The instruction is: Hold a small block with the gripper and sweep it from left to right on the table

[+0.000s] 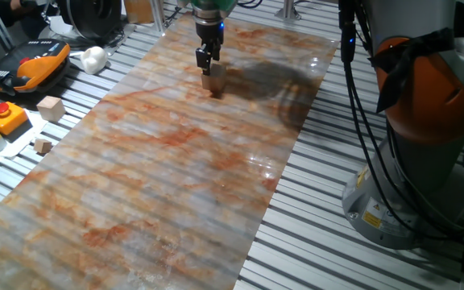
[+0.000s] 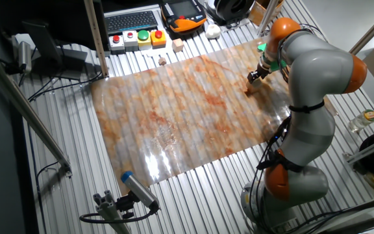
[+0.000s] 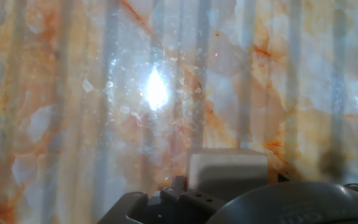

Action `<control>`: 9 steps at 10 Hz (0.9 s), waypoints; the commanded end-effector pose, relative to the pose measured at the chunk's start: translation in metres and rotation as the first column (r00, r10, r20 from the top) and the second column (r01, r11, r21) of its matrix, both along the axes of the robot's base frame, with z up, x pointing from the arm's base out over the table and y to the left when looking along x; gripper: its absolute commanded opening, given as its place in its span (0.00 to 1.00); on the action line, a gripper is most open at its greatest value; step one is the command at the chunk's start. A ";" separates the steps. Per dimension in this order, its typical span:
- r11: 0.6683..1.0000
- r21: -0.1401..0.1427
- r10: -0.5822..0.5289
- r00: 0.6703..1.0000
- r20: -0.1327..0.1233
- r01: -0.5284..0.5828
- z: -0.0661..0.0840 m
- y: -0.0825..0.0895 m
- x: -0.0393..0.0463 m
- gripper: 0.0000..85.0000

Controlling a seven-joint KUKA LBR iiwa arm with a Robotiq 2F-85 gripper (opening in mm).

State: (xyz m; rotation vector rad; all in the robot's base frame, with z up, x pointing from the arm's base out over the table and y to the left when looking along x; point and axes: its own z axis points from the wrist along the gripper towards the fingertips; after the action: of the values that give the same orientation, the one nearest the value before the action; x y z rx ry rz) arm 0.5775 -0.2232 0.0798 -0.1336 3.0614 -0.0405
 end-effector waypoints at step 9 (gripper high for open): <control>1.000 0.002 -0.006 1.000 0.002 0.006 -0.002 0.002 -0.0006 0.80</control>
State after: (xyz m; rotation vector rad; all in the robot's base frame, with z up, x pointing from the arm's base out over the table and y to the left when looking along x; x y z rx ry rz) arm 0.5768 -0.2212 0.0775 -0.1236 3.0601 -0.0378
